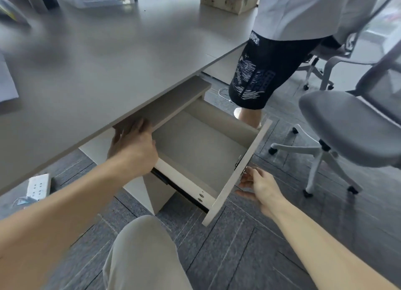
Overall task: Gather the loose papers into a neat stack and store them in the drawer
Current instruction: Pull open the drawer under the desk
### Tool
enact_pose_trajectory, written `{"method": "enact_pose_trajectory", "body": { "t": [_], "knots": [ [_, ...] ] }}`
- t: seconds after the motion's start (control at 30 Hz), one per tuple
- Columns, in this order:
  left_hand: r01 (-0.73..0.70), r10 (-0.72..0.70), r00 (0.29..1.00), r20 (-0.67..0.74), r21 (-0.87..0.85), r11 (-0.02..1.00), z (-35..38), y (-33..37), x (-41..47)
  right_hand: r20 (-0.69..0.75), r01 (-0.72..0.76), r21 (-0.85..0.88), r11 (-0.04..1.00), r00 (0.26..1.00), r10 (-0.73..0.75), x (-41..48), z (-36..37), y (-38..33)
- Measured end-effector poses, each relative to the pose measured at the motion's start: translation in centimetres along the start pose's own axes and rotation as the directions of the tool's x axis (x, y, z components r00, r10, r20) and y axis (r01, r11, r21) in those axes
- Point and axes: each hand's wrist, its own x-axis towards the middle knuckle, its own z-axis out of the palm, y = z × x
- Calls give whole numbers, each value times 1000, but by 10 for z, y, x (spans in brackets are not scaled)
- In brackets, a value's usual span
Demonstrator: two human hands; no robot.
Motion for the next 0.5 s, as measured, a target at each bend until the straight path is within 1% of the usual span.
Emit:
{"method": "enact_pose_trajectory", "body": {
  "t": [0.27, 0.5],
  "knots": [
    [-15, 15, 999, 30, 6, 1000, -4, 0, 0, -62, -49, -8, 999, 997, 49, -17, -47, 15],
    [-43, 43, 999, 31, -12, 999, -3, -2, -1, -69, -49, 15, 999, 996, 50, -13, -54, 21]
  ]
}}
